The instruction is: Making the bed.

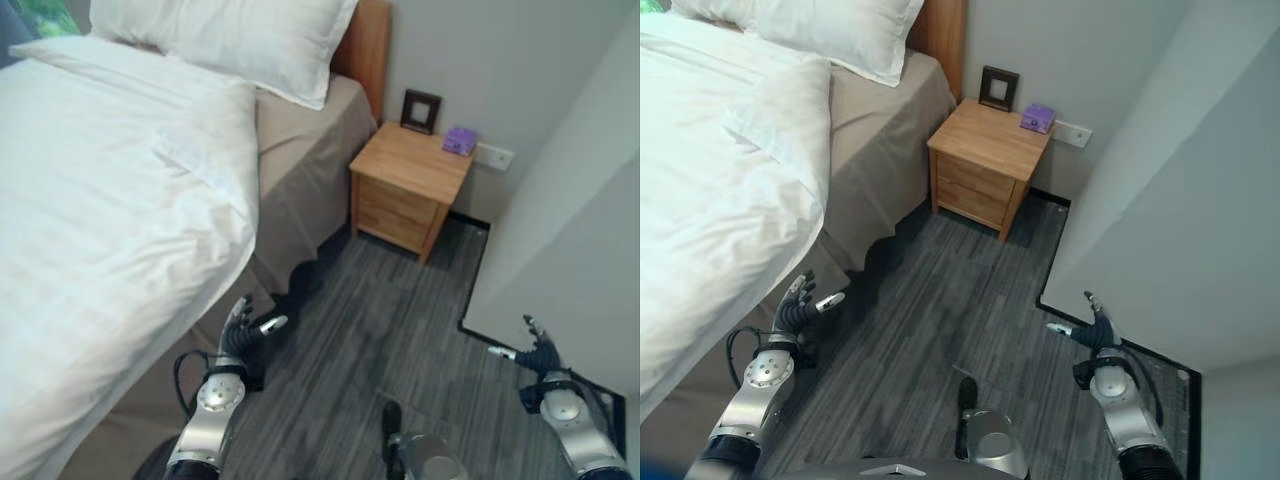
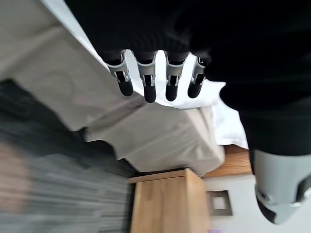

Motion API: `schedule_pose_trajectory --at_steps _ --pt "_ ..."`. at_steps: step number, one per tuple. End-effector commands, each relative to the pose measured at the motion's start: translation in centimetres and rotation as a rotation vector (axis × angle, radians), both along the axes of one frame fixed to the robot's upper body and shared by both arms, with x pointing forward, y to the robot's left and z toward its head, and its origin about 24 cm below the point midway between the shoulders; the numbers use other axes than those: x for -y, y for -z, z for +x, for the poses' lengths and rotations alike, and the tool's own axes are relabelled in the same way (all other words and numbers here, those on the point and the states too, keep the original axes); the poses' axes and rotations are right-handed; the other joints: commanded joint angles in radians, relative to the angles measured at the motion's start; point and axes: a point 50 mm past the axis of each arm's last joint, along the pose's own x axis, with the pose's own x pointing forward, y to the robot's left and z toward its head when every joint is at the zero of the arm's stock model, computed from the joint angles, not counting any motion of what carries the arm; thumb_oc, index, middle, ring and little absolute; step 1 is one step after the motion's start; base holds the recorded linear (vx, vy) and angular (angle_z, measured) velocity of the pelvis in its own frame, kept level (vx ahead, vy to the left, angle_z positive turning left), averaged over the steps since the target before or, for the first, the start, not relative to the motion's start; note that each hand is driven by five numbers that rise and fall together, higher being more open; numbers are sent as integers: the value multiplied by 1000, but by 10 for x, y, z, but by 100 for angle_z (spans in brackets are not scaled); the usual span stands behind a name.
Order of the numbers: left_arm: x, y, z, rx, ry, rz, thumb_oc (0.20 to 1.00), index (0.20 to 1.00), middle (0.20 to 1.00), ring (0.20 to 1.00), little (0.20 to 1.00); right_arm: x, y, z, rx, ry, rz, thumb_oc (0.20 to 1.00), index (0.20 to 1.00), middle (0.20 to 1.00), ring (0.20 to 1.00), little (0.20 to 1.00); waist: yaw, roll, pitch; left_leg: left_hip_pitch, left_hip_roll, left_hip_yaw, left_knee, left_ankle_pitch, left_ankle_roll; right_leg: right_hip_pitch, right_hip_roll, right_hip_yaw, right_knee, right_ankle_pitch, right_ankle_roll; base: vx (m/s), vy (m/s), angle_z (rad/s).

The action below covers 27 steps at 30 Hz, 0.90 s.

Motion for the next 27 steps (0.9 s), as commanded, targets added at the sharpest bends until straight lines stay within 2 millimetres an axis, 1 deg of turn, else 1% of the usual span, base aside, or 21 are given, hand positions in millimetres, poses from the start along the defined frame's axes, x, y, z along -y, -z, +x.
schedule_pose_trajectory --at_steps 1,2,3,4,5,6,7,8,10,11,13,15,16,17,18,20,21,22,24,26,27 --pt "-7 -34 6 183 -3 38 1000 1000 1000 1000 1000 -7 -39 24 187 -108 -81 1000 1000 1000 1000 1000 46 -57 11 -29 -26 -56 496 80 -21 72 -47 88 -108 -51 10 345 -330 -2" --pt "-7 -34 6 184 -3 39 1000 1000 1000 1000 1000 -7 -40 25 188 -108 -81 1000 1000 1000 1000 1000 43 -61 9 -39 -29 -61 500 84 -21 68 -50 85 -109 -47 8 494 -439 -32" --pt "-8 -35 6 194 -14 26 1000 1000 1000 1000 1000 -6 -49 33 211 -125 -123 1000 1000 1000 1000 1000 75 -95 32 -125 -26 -52 706 102 -9 141 -53 95 -131 -74 -27 273 -215 -40" --pt "-8 -36 6 195 -14 27 1000 1000 1000 1000 1000 -6 -49 33 213 -125 -122 1000 1000 1000 1000 1000 75 -99 32 -130 -31 -52 708 105 -7 138 -57 95 -131 -71 -26 628 -280 -36" --pt "-9 -33 4 186 -27 16 1000 1000 1000 1000 1000 -6 -51 36 205 -136 -140 1000 1000 1000 1000 1000 109 -122 42 -214 -68 -44 756 45 10 199 -72 121 -148 -96 -27 313 -58 -26" --pt "-9 -33 4 188 -27 17 1000 1000 1000 1000 1000 -6 -51 36 206 -136 -139 1000 1000 1000 1000 1000 110 -124 43 -218 -70 -41 761 44 15 197 -75 123 -149 -93 -25 657 -58 -18" --pt "-11 -27 -2 167 -47 3 1000 1000 1000 1000 1000 -7 -52 38 192 -156 -156 1000 1000 1000 1000 1000 149 -125 56 -326 -108 -7 723 -13 25 262 -79 149 -161 -127 -12 313 15 -31" --pt "-11 -27 -2 167 -47 3 1000 1000 1000 1000 1000 -7 -52 38 192 -156 -156 1000 1000 1000 1000 1000 150 -129 53 -328 -112 -3 718 -7 28 258 -83 151 -162 -124 -11 485 18 -30" --pt "-13 -25 -6 155 -55 0 1000 1000 1000 1000 1000 -7 -50 37 178 -160 -161 1000 1000 1000 1000 1000 162 -123 48 -345 -114 31 628 -8 38 273 -85 153 -165 -140 -1 334 52 -62" --pt "-16 -20 -14 130 -72 6 1000 1000 1000 1000 1000 -5 -46 36 153 -158 -169 1000 1000 1000 1000 1000 180 -105 39 -361 -127 102 426 -19 65 313 -86 153 -174 -169 19 536 136 -32" --pt "-22 -15 -21 104 -100 11 1000 1000 1000 1000 1000 -2 -37 33 109 -145 -170 1000 1000 1000 1000 1000 197 -70 34 -396 -106 188 175 88 36 380 -68 142 -174 -228 44 602 141 4" --pt "-25 -13 -23 93 -112 19 1000 1000 1000 1000 1000 0 -34 32 97 -130 -170 1000 1000 1000 1000 1000 211 -65 34 -423 -75 246 57 119 34 431 -87 129 -174 -250 65 581 110 -16" --pt "-26 -11 -26 85 -121 15 1000 1000 1000 1000 1000 -2 -34 32 91 -142 -177 1000 1000 1000 1000 1000 221 -62 27 -418 -82 230 38 141 32 452 -96 134 -174 -250 75 1141 321 8" --pt "-30 -6 -32 48 -132 40 1000 1000 1000 1000 1000 -12 -32 33 78 -193 -202 1000 1000 1000 1000 1000 248 -58 -16 -352 -132 162 -11 194 74 466 -133 164 -26 -267 110 769 247 9" --pt "-31 -7 -32 48 -132 40 1000 1000 1000 1000 1000 -12 -32 33 78 -193 -201 1000 1000 1000 1000 1000 252 -57 -17 -354 -128 165 -12 196 75 461 -131 169 -23 -265 110 757 290 -32" --pt "-30 -4 -26 29 -121 59 1000 1000 1000 1000 1000 -19 -26 33 68 -192 -176 1000 1000 1000 1000 1000 240 -76 -17 -285 -173 172 -14 159 111 389 -201 171 224 -110 162 283 159 -68" --pt "-30 -5 -26 30 -121 59 1000 1000 1000 1000 1000 -19 -26 33 69 -193 -177 1000 1000 1000 1000 1000 245 -73 -18 -287 -169 176 -15 161 112 382 -198 177 225 -107 162 358 199 -21" --pt "-33 -11 -18 52 -124 79 1000 1000 1000 1000 1000 -30 -30 39 98 -227 -173 1000 1000 1000 1000 1000 224 -61 6 -214 -182 134 -31 119 140 242 -178 242 471 11 144 416 131 12" --pt "-37 -25 -11 110 -121 110 1000 1000 1000 1000 1000 -37 -45 48 167 -260 -214 1000 1000 1000 1000 1000 207 -57 18 -165 -182 98 -40 86 147 167 -194 228 520 1 132 524 43 92" --pt "-39 -43 -1 204 -133 93 1000 1000 1000 1000 1000 -45 -69 61 261 -297 -248 1000 1000 1000 1000 1000 184 -70 28 -114 -188 40 -35 39 134 101 -194 185 361 -113 107 494 -119 99" --pt "-39 -44 -1 205 -134 93 1000 1000 1000 1000 1000 -46 -70 61 262 -298 -248 1000 1000 1000 1000 1000 181 -67 28 -117 -184 37 -37 43 133 102 -189 181 354 -106 104 387 -130 102"
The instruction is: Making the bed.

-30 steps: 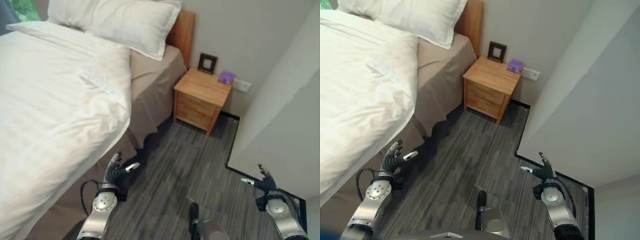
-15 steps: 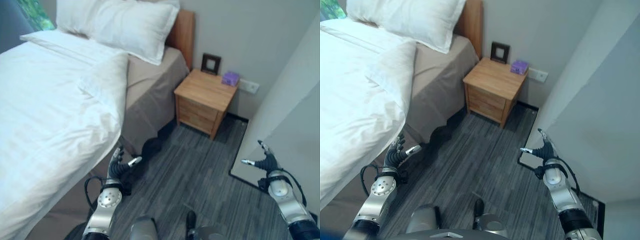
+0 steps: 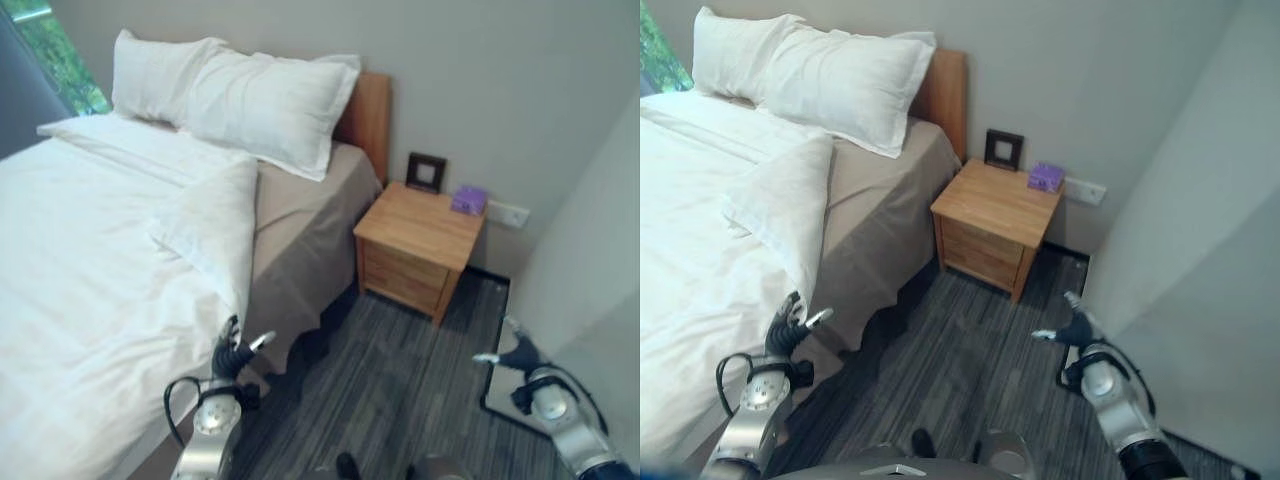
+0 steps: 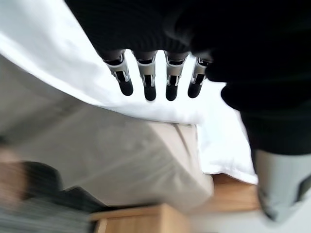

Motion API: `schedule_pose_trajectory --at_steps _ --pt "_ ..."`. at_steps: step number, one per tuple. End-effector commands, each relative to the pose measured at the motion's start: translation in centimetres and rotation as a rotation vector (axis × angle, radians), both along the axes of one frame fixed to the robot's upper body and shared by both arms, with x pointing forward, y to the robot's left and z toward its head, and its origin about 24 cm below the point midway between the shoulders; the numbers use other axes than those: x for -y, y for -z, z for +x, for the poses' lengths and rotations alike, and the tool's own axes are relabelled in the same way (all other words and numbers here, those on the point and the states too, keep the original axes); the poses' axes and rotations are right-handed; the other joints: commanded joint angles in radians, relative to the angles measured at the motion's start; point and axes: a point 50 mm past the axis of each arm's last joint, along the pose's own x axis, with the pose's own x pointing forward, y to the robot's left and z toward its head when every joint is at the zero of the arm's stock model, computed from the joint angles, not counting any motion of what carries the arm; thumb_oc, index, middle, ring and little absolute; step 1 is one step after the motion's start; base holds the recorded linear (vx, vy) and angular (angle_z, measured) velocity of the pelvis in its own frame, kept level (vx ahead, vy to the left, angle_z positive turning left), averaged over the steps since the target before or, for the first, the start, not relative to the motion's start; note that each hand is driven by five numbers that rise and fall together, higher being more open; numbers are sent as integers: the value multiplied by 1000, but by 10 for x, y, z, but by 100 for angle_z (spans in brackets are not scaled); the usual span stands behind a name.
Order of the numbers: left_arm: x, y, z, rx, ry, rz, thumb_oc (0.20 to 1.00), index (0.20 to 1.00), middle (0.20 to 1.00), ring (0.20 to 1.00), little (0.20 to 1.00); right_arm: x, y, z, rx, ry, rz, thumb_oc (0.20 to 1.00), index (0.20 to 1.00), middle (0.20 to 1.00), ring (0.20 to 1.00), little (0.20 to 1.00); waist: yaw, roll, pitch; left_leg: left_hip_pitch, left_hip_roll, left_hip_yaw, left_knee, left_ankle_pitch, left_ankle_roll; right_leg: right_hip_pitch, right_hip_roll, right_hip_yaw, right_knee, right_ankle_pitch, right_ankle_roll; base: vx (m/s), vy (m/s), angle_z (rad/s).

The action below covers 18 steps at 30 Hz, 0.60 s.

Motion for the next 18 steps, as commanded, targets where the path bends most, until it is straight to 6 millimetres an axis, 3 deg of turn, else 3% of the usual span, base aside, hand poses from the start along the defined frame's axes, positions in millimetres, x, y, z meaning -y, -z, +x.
schedule_pose_trajectory --at_steps 1,2,4,5,6,7,10,11,12,13,14,16,17,18 --pt "-30 -46 7 202 -62 103 1000 1000 1000 1000 1000 -9 -67 50 306 -49 -29 1000 1000 1000 1000 1000 21 -33 57 21 96 -44 -80 -28 -132 210 -24 0 -451 123 46 297 -133 111" --pt "-33 -54 8 235 -79 108 1000 1000 1000 1000 1000 -11 -74 52 335 -57 -19 1000 1000 1000 1000 1000 15 -47 58 46 86 -76 -83 -52 -138 191 4 20 -569 108 41 433 -178 142" --pt "-38 -63 8 285 -104 95 1000 1000 1000 1000 1000 -15 -82 55 372 -66 -10 1000 1000 1000 1000 1000 0 -61 61 72 76 -141 -86 -78 -148 190 59 88 -745 143 39 433 -162 114" --pt "-41 -67 8 302 -120 95 1000 1000 1000 1000 1000 -14 -86 56 389 -63 -10 1000 1000 1000 1000 1000 -2 -66 64 79 69 -167 -86 -83 -152 162 77 130 -791 161 40 280 -95 88" --pt "-41 -67 8 302 -121 95 1000 1000 1000 1000 1000 -14 -86 56 390 -64 -10 1000 1000 1000 1000 1000 -7 -63 63 79 73 -172 -86 -88 -152 170 79 124 -804 165 40 404 -139 86" --pt "-48 -73 9 329 -153 99 1000 1000 1000 1000 1000 -18 -95 60 423 -78 -6 1000 1000 1000 1000 1000 -15 -58 68 107 76 -235 -86 -112 -160 117 103 169 -865 209 51 434 -147 103" --pt "-51 -74 8 331 -168 105 1000 1000 1000 1000 1000 -23 -99 64 437 -98 -14 1000 1000 1000 1000 1000 -23 -56 69 122 78 -259 -86 -121 -164 92 108 174 -875 230 54 349 -150 150" --pt "-63 -74 4 328 -233 126 1000 1000 1000 1000 1000 -28 -107 72 452 -133 -81 1000 1000 1000 1000 1000 -26 -59 51 199 70 -328 -85 -189 -167 83 94 160 -857 261 42 484 -253 101" --pt "-64 -74 3 328 -236 127 1000 1000 1000 1000 1000 -29 -107 73 452 -136 -81 1000 1000 1000 1000 1000 -33 -60 54 201 69 -333 -85 -188 -167 88 92 156 -858 259 42 840 -466 62" --pt "-68 -59 -4 280 -280 82 1000 1000 1000 1000 1000 -44 -107 83 431 -184 -73 1000 1000 1000 1000 1000 -34 -50 34 190 61 -342 50 -195 -193 124 69 138 -861 276 33 353 -213 75" --pt "-68 -59 -4 281 -281 81 1000 1000 1000 1000 1000 -44 -107 83 432 -186 -74 1000 1000 1000 1000 1000 -38 -49 35 186 61 -345 58 -199 -193 126 69 135 -863 277 33 495 -227 92" --pt "-67 -46 -4 241 -307 3 1000 1000 1000 1000 1000 -50 -113 89 430 -216 -95 1000 1000 1000 1000 1000 -27 -41 52 84 55 -300 272 -133 -246 205 51 102 -887 253 14 244 -107 40" --pt "-68 -40 -2 215 -325 -17 1000 1000 1000 1000 1000 -50 -111 90 418 -218 -102 1000 1000 1000 1000 1000 -23 -52 71 24 93 -217 395 -74 -276 245 31 68 -890 235 -5 192 -219 16" --pt "-68 -35 -2 198 -322 -35 1000 1000 1000 1000 1000 -50 -112 93 412 -216 -106 1000 1000 1000 1000 1000 -19 -67 77 -31 133 -134 463 -43 -276 263 9 37 -897 226 -13 180 -231 36"
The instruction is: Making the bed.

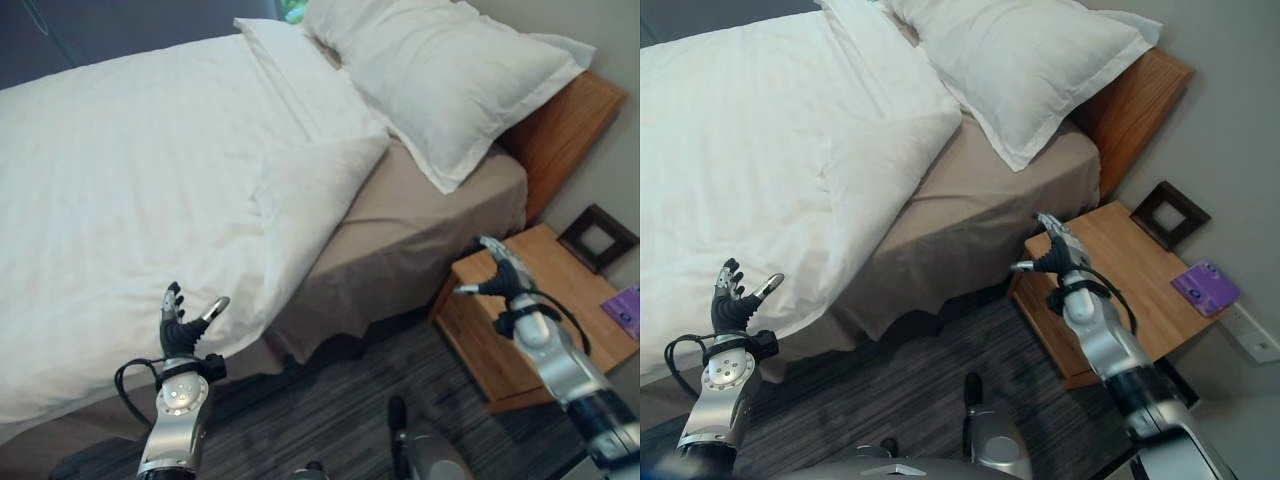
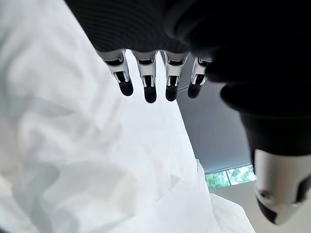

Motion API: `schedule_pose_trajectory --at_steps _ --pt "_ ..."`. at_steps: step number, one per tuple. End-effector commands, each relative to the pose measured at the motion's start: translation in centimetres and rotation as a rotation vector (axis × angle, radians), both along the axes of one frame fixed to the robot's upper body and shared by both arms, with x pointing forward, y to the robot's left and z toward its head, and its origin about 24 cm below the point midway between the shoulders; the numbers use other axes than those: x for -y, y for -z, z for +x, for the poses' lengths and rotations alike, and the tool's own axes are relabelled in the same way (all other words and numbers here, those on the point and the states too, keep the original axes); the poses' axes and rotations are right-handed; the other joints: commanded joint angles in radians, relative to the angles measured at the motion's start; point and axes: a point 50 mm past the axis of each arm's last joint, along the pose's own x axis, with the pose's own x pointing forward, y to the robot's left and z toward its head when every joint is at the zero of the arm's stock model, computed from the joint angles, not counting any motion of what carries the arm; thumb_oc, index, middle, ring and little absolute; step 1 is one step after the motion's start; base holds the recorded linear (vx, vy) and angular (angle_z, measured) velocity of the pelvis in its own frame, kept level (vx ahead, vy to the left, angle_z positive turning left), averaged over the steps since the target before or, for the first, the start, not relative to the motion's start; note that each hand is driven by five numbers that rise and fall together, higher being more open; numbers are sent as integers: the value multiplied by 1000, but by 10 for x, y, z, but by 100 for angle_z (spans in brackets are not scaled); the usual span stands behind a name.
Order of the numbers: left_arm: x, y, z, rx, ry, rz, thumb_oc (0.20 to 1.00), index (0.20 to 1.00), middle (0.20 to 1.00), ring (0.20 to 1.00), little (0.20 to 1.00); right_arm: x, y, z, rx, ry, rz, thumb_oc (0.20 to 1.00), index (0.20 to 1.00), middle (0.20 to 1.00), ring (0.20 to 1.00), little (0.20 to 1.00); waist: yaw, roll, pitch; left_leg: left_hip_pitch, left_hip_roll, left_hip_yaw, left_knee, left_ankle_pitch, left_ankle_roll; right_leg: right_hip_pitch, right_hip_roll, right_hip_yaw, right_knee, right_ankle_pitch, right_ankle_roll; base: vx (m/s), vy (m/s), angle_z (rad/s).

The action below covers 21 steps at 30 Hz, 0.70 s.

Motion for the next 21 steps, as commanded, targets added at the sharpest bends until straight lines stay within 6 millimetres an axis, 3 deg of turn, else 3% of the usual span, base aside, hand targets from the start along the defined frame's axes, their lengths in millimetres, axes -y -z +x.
schedule_pose_trajectory --at_steps 1,2,3,4,6,8,9,10,11,12,14,15,16,18,19,20,21 --pt "-20 -20 3 74 -27 26 1000 1000 1000 1000 1000 -19 -27 11 102 -79 -23 1000 1000 1000 1000 1000 -1 -63 -5 -96 71 281 229 96 -9 117 -151 -40 -122 -76 45 223 -195 53" --pt "-20 -12 3 35 -5 2 1000 1000 1000 1000 1000 -18 -23 15 59 -87 -86 1000 1000 1000 1000 1000 15 -59 -3 -139 160 418 194 105 3 152 -161 -98 -122 -105 51 197 -116 44" --pt "-20 -12 3 36 -5 0 1000 1000 1000 1000 1000 -18 -24 15 59 -88 -87 1000 1000 1000 1000 1000 17 -57 -1 -135 161 422 194 102 4 153 -161 -95 -122 -106 51 270 -62 63" --pt "-20 -11 1 17 15 13 1000 1000 1000 1000 1000 -16 -28 17 57 -92 -132 1000 1000 1000 1000 1000 25 -48 -1 -158 168 475 152 84 9 182 -158 -121 -122 -129 59 209 30 52" --pt "-24 -8 -6 -19 31 43 1000 1000 1000 1000 1000 -14 -34 18 65 -107 -183 1000 1000 1000 1000 1000 36 -20 -9 -163 126 549 -33 98 28 223 -151 -151 -122 -155 78 313 95 57" --pt "-28 -4 -15 -47 25 51 1000 1000 1000 1000 1000 -6 -27 17 33 -90 -220 1000 1000 1000 1000 1000 39 10 -26 -108 127 617 -176 106 25 278 -159 -210 -122 -199 95 287 121 52" --pt "-27 -3 -18 -61 36 48 1000 1000 1000 1000 1000 -7 -27 15 38 -93 -217 1000 1000 1000 1000 1000 38 16 -30 -81 104 609 -218 106 44 282 -161 -224 -117 -187 99 160 129 81" --pt "-28 -3 -20 -68 32 55 1000 1000 1000 1000 1000 -3 -24 14 31 -70 -206 1000 1000 1000 1000 1000 37 15 -33 -77 80 596 -254 146 62 288 -168 -255 -97 -164 99 159 102 101" --pt "-29 -5 -18 -80 45 84 1000 1000 1000 1000 1000 1 -16 10 5 -55 -192 1000 1000 1000 1000 1000 39 11 -39 -51 62 583 -289 135 78 269 -195 -288 8 -163 107 206 49 89" --pt "-30 -7 -16 -85 63 97 1000 1000 1000 1000 1000 3 -12 9 -10 -47 -181 1000 1000 1000 1000 1000 38 7 -42 -24 44 547 -318 109 82 258 -207 -273 70 -163 119 171 39 55" --pt "-33 -20 -5 -69 88 157 1000 1000 1000 1000 1000 7 -8 11 -31 -21 -188 1000 1000 1000 1000 1000 25 -3 -6 -6 33 533 -341 108 114 139 -251 -248 293 -67 157 75 58 64" --pt "-33 -21 -4 -67 87 158 1000 1000 1000 1000 1000 6 -8 11 -29 -21 -188 1000 1000 1000 1000 1000 27 -6 -7 -9 29 535 -340 107 116 129 -257 -243 306 -72 159 62 -11 84" --pt "-36 -29 4 -49 93 188 1000 1000 1000 1000 1000 13 -6 14 -37 20 -163 1000 1000 1000 1000 1000 27 -15 11 -4 35 509 -351 96 122 34 -263 -176 415 -56 165 87 -60 64" --pt "-38 -34 8 -31 97 195 1000 1000 1000 1000 1000 17 -7 17 -37 52 -127 1000 1000 1000 1000 1000 34 -20 13 -1 36 480 -353 91 113 7 -254 -152 351 -89 146 178 -152 57" --pt "-39 -38 11 -14 105 194 1000 1000 1000 1000 1000 19 -10 20 -31 66 -94 1000 1000 1000 1000 1000 30 -21 14 -1 42 443 -352 88 97 4 -220 -128 222 -132 130 162 -158 62" --pt "-39 -38 11 -14 105 194 1000 1000 1000 1000 1000 19 -10 20 -30 66 -93 1000 1000 1000 1000 1000 27 -20 15 0 44 440 -352 88 96 10 -217 -134 216 -130 129 219 -198 62" --pt "-38 -40 12 -8 114 195 1000 1000 1000 1000 1000 20 -15 21 -12 68 -85 1000 1000 1000 1000 1000 19 -24 13 1 42 411 -353 86 90 -7 -186 -90 102 -119 123 184 -157 49"
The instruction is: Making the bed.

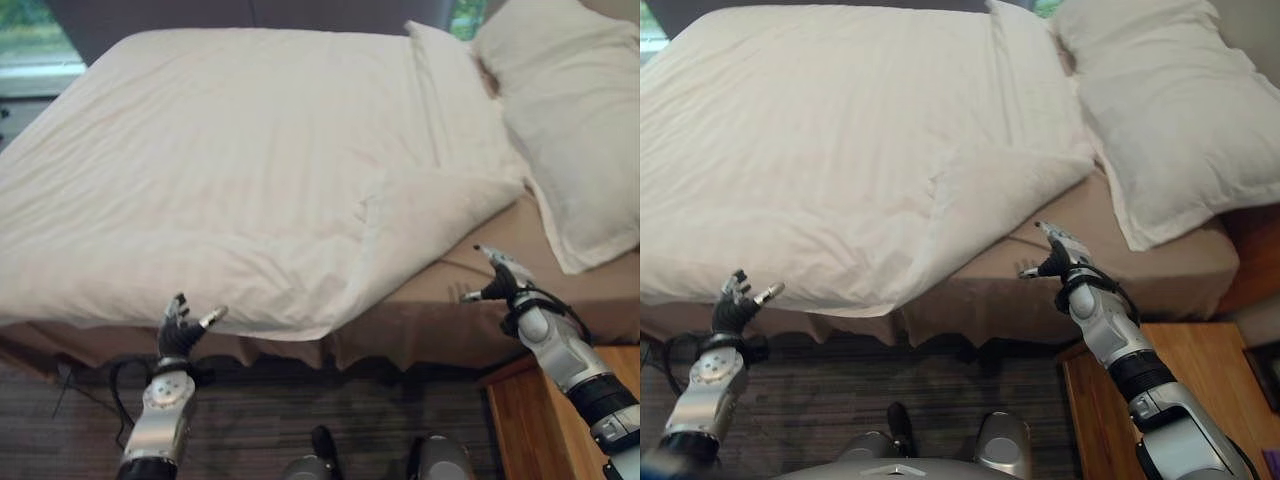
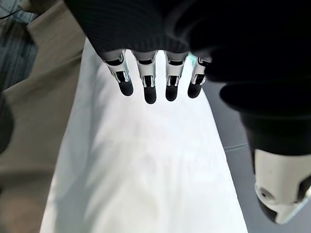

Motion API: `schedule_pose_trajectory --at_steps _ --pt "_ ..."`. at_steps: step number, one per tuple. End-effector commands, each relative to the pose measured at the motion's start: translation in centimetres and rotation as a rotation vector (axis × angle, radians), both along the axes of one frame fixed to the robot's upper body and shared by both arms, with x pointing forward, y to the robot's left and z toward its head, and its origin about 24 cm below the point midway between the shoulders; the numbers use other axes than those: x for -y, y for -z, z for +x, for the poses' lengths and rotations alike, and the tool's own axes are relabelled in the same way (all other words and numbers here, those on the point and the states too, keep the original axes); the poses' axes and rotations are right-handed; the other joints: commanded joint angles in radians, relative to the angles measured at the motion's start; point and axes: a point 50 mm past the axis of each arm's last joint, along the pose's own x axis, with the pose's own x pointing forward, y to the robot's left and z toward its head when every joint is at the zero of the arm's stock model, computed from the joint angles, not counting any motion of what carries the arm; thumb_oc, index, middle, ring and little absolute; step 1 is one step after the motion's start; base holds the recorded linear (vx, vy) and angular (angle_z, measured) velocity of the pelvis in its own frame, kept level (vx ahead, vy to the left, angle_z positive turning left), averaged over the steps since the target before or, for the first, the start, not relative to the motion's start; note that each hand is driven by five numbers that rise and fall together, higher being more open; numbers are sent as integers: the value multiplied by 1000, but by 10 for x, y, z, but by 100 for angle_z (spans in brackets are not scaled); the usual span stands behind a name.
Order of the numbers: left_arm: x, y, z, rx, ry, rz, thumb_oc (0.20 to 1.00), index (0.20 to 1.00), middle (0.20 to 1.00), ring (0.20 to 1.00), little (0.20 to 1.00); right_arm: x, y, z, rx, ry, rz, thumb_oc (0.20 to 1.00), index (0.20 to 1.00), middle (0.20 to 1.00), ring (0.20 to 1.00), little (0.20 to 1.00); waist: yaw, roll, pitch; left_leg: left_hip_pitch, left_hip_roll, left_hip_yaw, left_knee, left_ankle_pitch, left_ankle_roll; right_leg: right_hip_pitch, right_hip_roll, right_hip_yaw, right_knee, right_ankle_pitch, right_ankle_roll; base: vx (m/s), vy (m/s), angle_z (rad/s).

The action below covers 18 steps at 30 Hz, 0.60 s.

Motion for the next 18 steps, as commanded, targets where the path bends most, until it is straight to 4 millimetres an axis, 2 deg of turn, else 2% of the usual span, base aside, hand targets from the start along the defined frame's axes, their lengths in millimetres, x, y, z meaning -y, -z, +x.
schedule_pose_trajectory --at_steps 1,2,5,7,11,16,17,18 --pt "-10 -33 7 120 37 92 1000 1000 1000 1000 1000 -8 -36 24 155 18 92 1000 1000 1000 1000 1000 -9 -27 10 26 64 -55 4 -98 -90 53 77 103 -306 122 -1 393 -349 94" --pt "-8 -36 11 139 42 80 1000 1000 1000 1000 1000 -8 -41 28 171 32 105 1000 1000 1000 1000 1000 -14 -36 -4 37 61 -102 5 -116 -99 52 83 150 -410 177 18 296 -253 117" --pt "-7 -35 13 148 36 67 1000 1000 1000 1000 1000 -12 -46 35 184 34 107 1000 1000 1000 1000 1000 -10 -50 -15 50 58 -103 9 -124 -100 66 73 137 -427 199 16 175 -140 118" --pt "-5 -31 13 142 38 53 1000 1000 1000 1000 1000 -13 -47 37 181 34 100 1000 1000 1000 1000 1000 -9 -52 -24 55 57 -108 9 -125 -101 73 72 136 -430 202 13 143 -93 17" --pt "-7 -24 8 130 20 21 1000 1000 1000 1000 1000 -20 -66 52 210 19 83 1000 1000 1000 1000 1000 11 -49 -50 62 77 -115 4 -121 -119 111 78 104 -445 202 5 168 -143 7" --pt "-8 -22 6 127 12 6 1000 1000 1000 1000 1000 -19 -84 59 253 16 49 1000 1000 1000 1000 1000 10 -43 -50 52 91 -120 4 -116 -128 114 87 95 -446 193 0 64 -83 -4" --pt "-10 -21 3 126 7 0 1000 1000 1000 1000 1000 -17 -100 63 288 17 24 1000 1000 1000 1000 1000 12 -40 -47 45 99 -124 4 -111 -135 114 94 94 -446 186 -3 52 -90 -2" --pt "-10 -20 2 123 7 -2 1000 1000 1000 1000 1000 -17 -106 64 303 13 17 1000 1000 1000 1000 1000 14 -40 -45 42 104 -126 4 -108 -138 113 96 91 -446 183 -5 53 -142 3"
